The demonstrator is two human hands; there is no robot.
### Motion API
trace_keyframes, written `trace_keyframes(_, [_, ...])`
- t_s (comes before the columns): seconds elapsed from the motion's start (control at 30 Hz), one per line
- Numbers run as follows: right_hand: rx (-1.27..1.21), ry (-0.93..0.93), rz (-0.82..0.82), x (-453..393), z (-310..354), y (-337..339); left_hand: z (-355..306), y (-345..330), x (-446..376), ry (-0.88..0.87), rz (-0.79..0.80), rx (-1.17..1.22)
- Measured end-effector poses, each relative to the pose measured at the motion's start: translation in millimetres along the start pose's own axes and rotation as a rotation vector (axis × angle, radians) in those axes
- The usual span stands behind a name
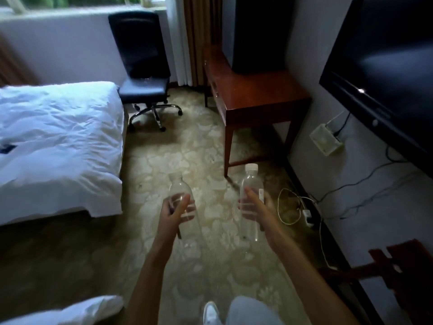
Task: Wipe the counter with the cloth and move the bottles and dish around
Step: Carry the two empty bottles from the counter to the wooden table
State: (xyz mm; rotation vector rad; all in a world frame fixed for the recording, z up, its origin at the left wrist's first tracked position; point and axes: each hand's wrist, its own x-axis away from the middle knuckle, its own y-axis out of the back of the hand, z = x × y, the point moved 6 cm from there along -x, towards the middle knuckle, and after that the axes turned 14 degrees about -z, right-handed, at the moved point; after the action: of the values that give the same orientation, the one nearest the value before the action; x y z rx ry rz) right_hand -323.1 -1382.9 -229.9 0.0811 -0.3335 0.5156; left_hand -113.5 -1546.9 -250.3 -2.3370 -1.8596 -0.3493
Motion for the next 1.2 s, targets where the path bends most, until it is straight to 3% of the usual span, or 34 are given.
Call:
trace_keyframes(0.37, [-0.081,-0.078,-0.129,-273,55,-100,-46,-162,-274,-0.060,0.184,-0.069])
trace_keyframes(0.77, [-0.120,-0.033,-0.234,-567,183,-157,-172,-374,-542,-0.146,0.334,-0.124])
trace_keyframes(1.0, [-0.123,-0.044,-0.473,-719,186,-168,-187,-527,-700,-0.196,0.545,-0.186])
trace_keyframes(1.2, [-0.031,-0.020,-0.701,-822,218,-171,-205,-662,-805,-0.309,0.777,-0.400])
